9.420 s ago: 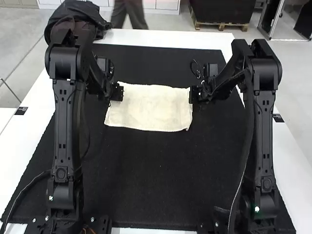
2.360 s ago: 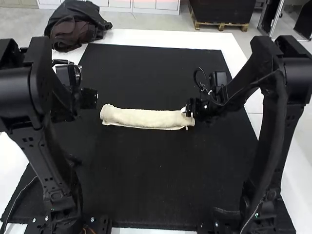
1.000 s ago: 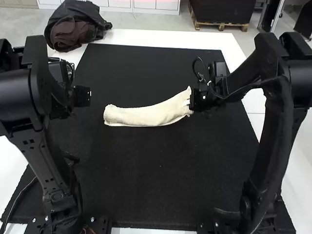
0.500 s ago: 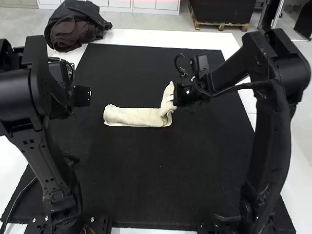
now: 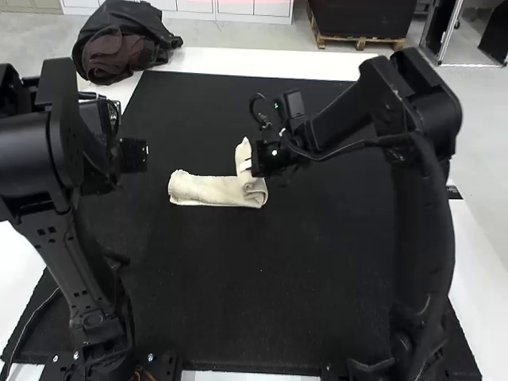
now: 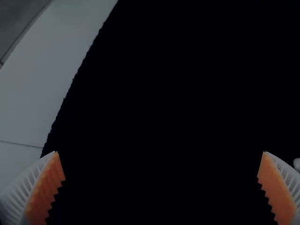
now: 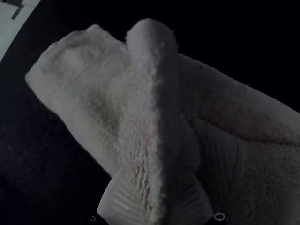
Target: Fold the towel.
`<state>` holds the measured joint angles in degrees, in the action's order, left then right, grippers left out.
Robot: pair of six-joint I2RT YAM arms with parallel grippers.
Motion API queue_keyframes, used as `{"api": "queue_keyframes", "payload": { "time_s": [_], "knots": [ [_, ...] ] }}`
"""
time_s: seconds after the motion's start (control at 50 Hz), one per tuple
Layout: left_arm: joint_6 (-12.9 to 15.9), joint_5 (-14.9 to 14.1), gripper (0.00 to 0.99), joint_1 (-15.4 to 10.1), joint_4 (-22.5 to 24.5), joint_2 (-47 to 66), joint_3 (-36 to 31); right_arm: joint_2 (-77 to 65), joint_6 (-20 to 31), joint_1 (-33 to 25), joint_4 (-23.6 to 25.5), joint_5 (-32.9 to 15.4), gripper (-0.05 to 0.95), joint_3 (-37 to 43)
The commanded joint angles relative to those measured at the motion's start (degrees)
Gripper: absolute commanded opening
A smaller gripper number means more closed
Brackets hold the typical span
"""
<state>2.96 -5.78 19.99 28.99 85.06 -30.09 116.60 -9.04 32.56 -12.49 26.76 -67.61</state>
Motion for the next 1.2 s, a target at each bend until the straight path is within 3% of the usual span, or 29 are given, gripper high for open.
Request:
{"api": "queue_keyframes", "payload": {
  "time_s": [0.0,0.18,0.58,1.18],
  "knots": [
    [-1.03,0.07,0.97,0.49,0.45,-1.03,1.08,1.18,-1.42,2.07,0.1,0.39,-0.02,-3.49],
    [-1.47,0.07,0.97,0.58,0.71,-1.12,1.43,3.73,-2.56,4.89,0.19,0.31,-0.02,-7.36],
    [-0.68,-0.11,0.97,3.65,0.27,-1.21,2.14,8.91,-3.0,8.58,1.07,0.39,-0.02,-14.3],
    [-0.5,-0.2,0.97,3.74,-0.17,-1.47,3.02,14.98,-3.35,11.39,1.77,0.57,-0.02,-22.91]
  ]
}}
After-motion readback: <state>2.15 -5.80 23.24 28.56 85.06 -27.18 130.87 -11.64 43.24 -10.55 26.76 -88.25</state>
